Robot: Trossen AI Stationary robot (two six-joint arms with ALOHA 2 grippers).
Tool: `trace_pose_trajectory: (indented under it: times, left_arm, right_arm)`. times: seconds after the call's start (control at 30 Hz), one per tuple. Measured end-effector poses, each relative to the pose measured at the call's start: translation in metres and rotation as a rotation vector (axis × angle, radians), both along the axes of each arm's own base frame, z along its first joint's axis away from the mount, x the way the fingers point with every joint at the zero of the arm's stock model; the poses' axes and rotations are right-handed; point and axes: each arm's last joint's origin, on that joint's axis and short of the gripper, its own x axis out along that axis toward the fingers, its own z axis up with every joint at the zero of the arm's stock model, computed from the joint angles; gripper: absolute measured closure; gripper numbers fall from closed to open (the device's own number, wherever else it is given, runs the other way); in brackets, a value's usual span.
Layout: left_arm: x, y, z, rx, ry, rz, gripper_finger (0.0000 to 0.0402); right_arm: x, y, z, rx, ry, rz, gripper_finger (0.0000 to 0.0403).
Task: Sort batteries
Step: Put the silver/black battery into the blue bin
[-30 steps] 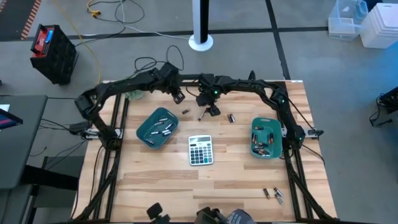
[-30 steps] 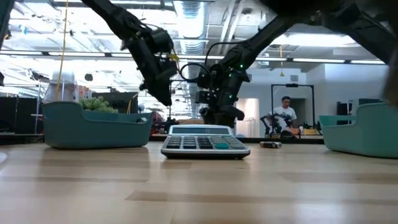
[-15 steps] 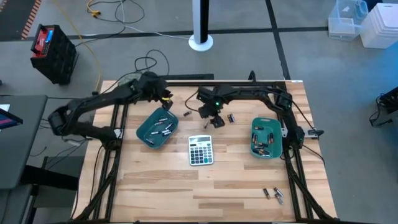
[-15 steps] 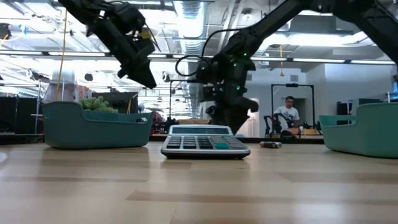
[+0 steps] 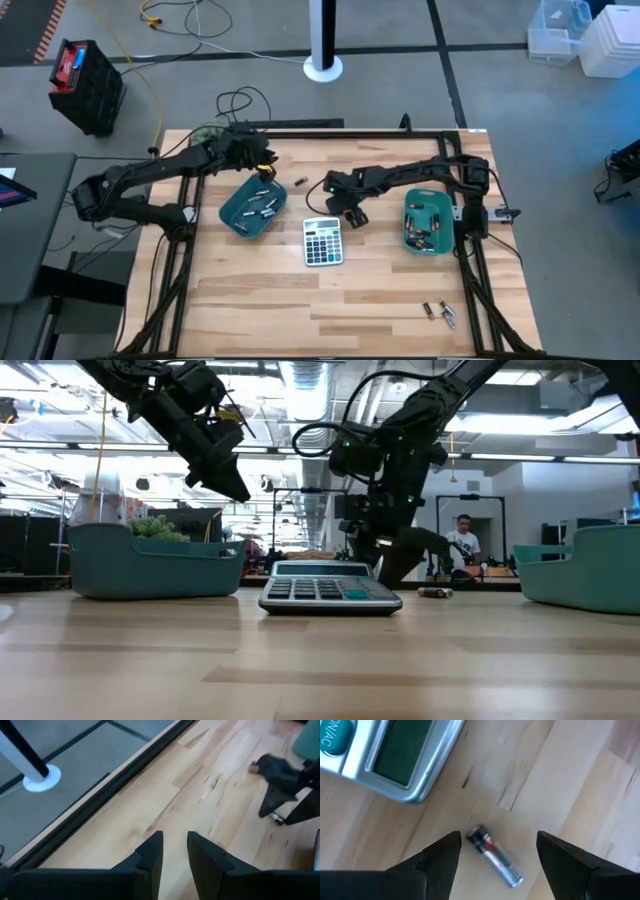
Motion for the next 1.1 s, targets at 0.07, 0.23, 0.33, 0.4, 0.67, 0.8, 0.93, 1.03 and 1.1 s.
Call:
trace_pose_trajectory:
  times: [0.07, 0.23, 0.33, 0.4, 0.67, 0.8, 0.93, 1.03, 1.1]
  left_arm:
    - [0.002, -0.003, 0.001, 0.0, -0.014, -0.009, 0.0319]
    - [0.008, -0.014, 0.0, -0.021, -0.014, -0.047, 0.0319]
    - [0.012, -0.02, 0.0, -0.02, -0.014, -0.072, 0.0319]
    - [0.013, -0.024, 0.0, -0.01, -0.01, -0.072, 0.0319]
    - [0.016, -0.03, 0.0, -0.004, -0.006, -0.084, 0.0319]
    - [0.014, -0.034, 0.006, 0.005, -0.027, -0.086, 0.0319]
    - [0.009, -0.043, 0.016, 0.045, -0.058, -0.082, 0.0319]
    - [0.004, -0.051, 0.025, 0.08, -0.086, -0.076, 0.0319]
    - [0.002, -0.055, 0.029, 0.096, -0.1, -0.077, 0.0319]
  right_arm:
    - [0.0, 0.001, -0.002, -0.006, 0.011, -0.002, 0.0122]
    - [-0.006, -0.006, -0.004, 0.018, 0.054, -0.063, 0.0137]
    - [-0.009, -0.009, -0.005, 0.039, 0.082, -0.086, 0.0175]
    - [-0.012, -0.008, -0.008, 0.05, 0.092, -0.085, 0.0214]
    - [-0.014, -0.004, -0.011, 0.062, 0.112, -0.085, 0.0368]
    - [-0.014, -0.006, -0.009, 0.061, 0.104, -0.089, 0.0391]
    - [-0.016, -0.008, 0.003, 0.051, 0.057, -0.095, 0.0395]
    - [-0.018, -0.012, 0.022, 0.027, -0.021, -0.099, 0.0397]
    - [-0.019, -0.015, 0.038, 0.037, -0.099, -0.096, 0.0398]
